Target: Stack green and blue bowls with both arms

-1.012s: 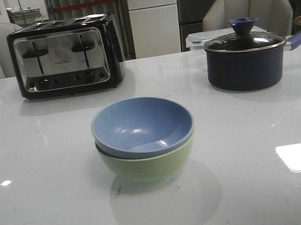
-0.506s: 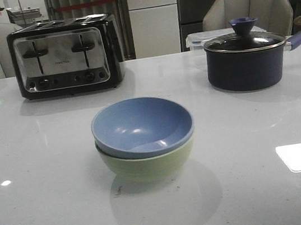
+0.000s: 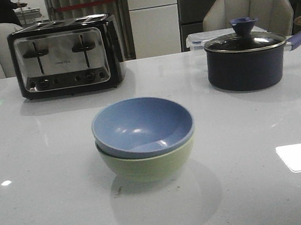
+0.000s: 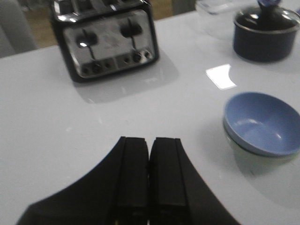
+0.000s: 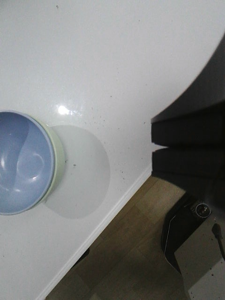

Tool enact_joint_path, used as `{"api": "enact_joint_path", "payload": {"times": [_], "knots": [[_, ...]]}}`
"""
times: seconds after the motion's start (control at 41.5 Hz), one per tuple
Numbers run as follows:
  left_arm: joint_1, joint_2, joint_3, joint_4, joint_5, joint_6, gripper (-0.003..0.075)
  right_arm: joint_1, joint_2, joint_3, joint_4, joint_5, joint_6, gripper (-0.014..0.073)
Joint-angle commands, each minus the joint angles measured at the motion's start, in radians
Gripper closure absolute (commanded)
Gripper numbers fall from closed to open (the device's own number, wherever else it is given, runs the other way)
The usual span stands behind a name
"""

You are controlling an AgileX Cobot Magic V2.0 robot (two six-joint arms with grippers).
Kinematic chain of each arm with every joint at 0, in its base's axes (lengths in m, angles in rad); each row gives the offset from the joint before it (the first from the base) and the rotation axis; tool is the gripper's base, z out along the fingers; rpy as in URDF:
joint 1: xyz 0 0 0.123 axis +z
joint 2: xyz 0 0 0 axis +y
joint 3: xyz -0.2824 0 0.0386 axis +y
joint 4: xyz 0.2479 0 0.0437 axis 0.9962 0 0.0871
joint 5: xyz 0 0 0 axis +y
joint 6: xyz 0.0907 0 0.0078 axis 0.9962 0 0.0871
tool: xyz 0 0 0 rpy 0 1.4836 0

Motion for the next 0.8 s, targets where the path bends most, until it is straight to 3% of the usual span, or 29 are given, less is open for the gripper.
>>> {"api": "enact_joint_path", "payload": {"times": [0.0, 0.217, 0.458, 0.723, 0.771], "knots": [[0.059, -0.088, 0.041, -0.010, -0.157, -0.002, 0.0627, 0.001, -0.010, -0.024, -0.009, -0.062, -0.009, 0.0535], [0.097, -0.217, 0.198, -0.033, -0.260, -0.006, 0.0627, 0.001, -0.010, -0.024, -0.009, -0.060, -0.009, 0.0535], [0.104, -0.314, 0.397, 0.160, -0.449, -0.282, 0.0627, 0.001, -0.010, -0.024, -0.009, -0.058, -0.009, 0.0535], [0.131, -0.383, 0.571, 0.148, -0.659, -0.282, 0.0627, 0.001, -0.010, -0.024, -0.009, -0.058, -0.009, 0.0535], [0.131, -0.383, 0.562, 0.148, -0.626, -0.282, 0.0627, 0.001, -0.010, -0.024, -0.009, -0.057, -0.009, 0.0535]]}}
